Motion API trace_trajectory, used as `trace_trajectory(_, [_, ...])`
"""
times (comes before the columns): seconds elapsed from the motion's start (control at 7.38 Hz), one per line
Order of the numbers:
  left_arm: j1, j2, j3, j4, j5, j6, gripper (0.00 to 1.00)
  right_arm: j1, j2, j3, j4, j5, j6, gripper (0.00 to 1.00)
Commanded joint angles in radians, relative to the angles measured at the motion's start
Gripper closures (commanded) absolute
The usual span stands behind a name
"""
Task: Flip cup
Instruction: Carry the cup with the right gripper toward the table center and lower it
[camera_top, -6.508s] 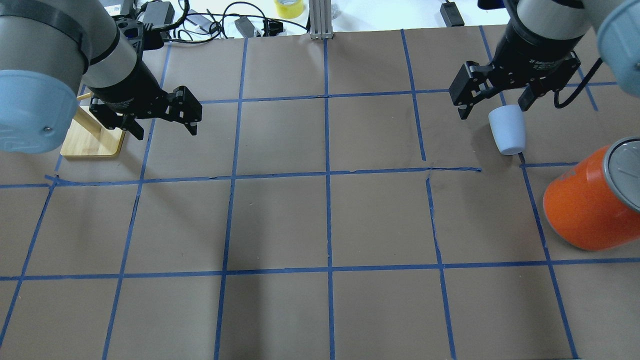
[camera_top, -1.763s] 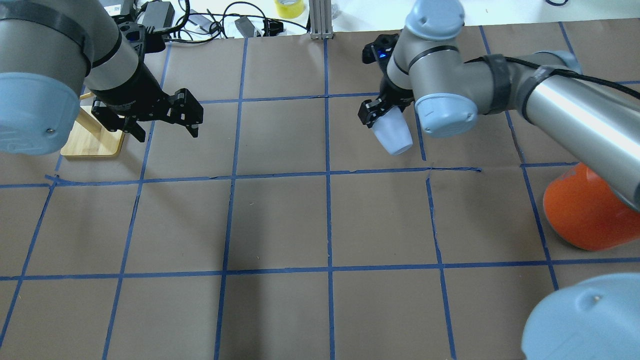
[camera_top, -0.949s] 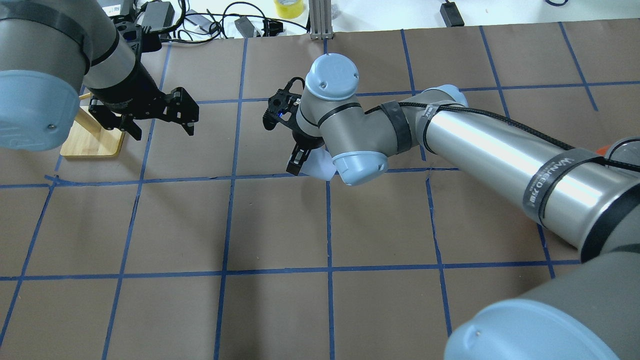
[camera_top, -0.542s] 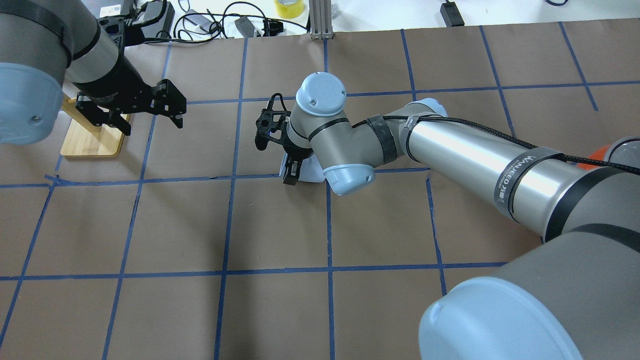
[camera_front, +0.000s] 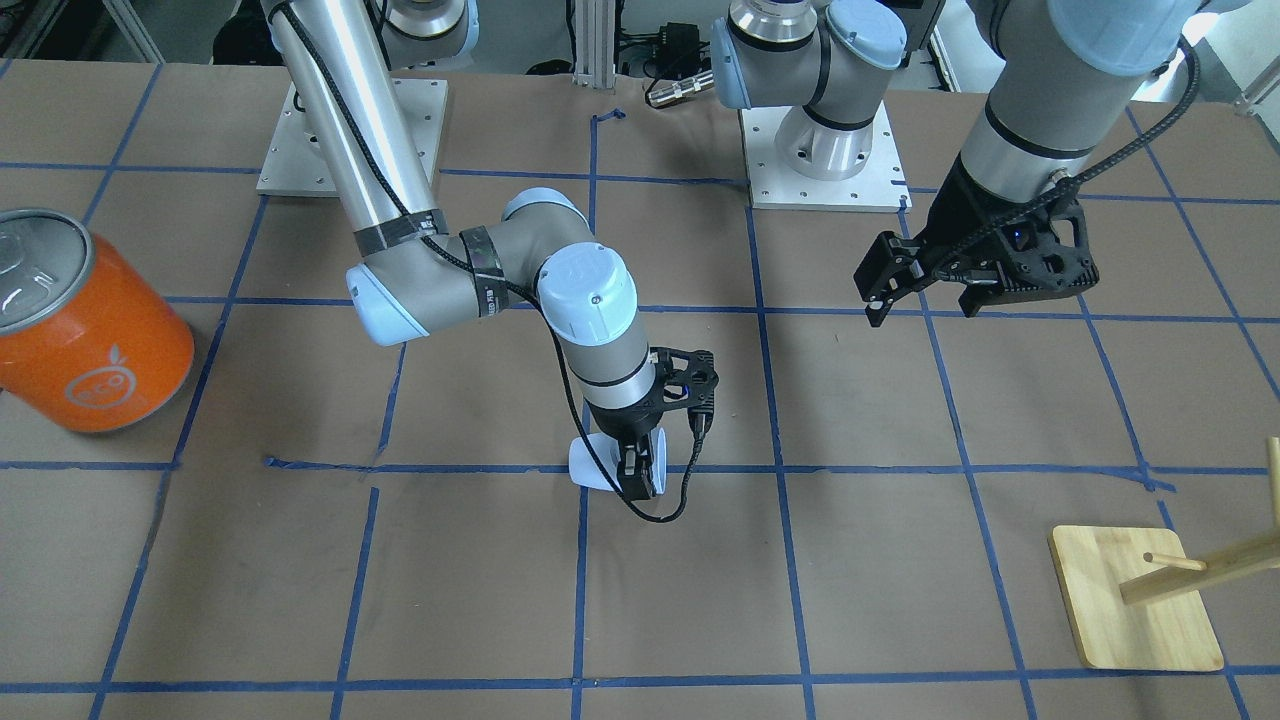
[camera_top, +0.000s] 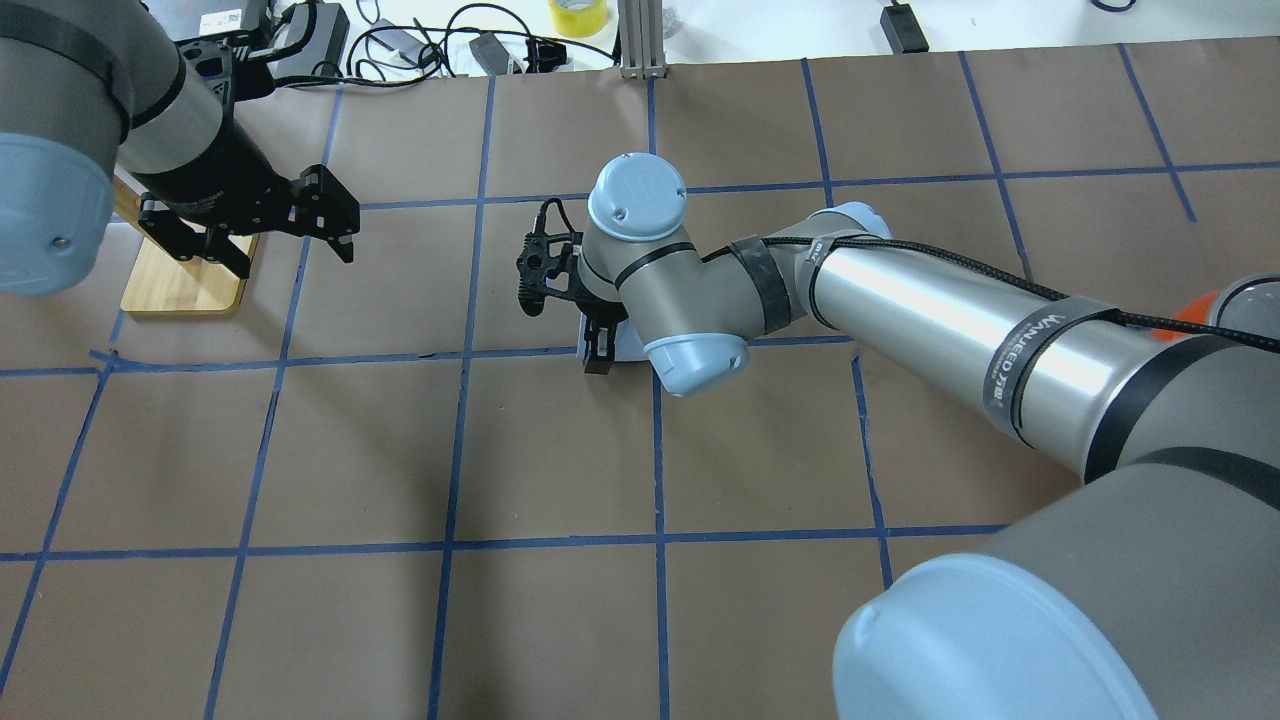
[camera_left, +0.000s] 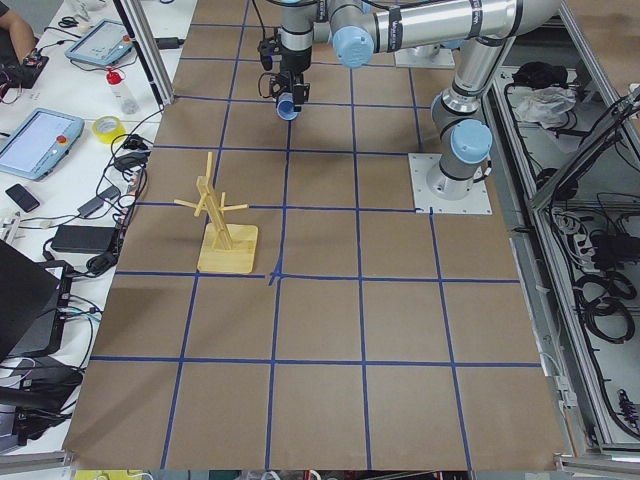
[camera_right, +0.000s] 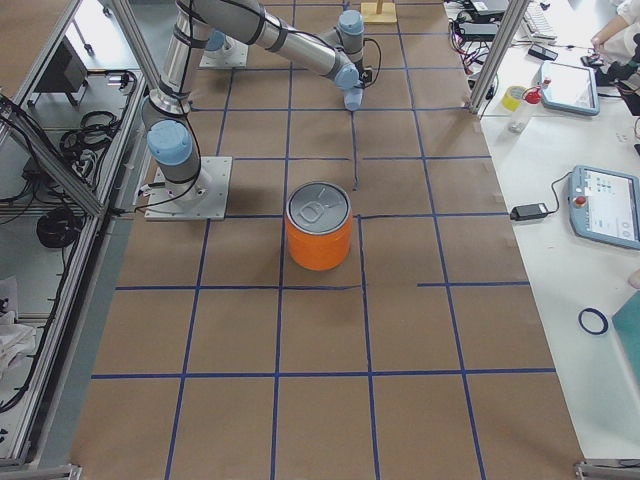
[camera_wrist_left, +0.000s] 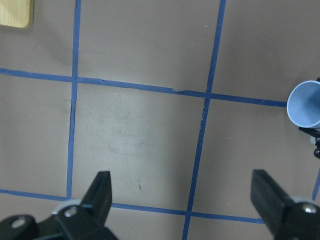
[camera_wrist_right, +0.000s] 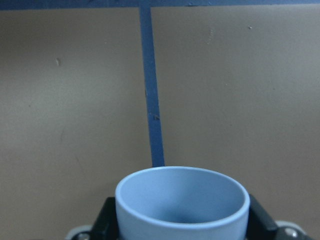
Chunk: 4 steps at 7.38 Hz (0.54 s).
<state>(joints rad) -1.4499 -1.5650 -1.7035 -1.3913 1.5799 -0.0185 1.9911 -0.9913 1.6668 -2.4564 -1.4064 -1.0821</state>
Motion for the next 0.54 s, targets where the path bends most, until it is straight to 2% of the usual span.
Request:
trace_trajectory(0.0, [0.0, -0.003, -0.001, 0.001, 0.002, 0.0, 0.0, 0.003, -0.009, -0.004, -0.004, 0.003, 0.01, 0.12])
trace_trajectory(0.14, [0.002, -0.004, -0.001, 0.003, -0.003, 0.0, 0.0, 0.003, -0.013, -0.01, -0.009, 0.001, 0.01, 0.0])
trace_trajectory(0.41, [0.003, -0.007, -0.001, -0.003, -0.014, 0.0, 0.0, -0.003, -0.084, -0.01, 0.008, 0.011, 0.01, 0.0])
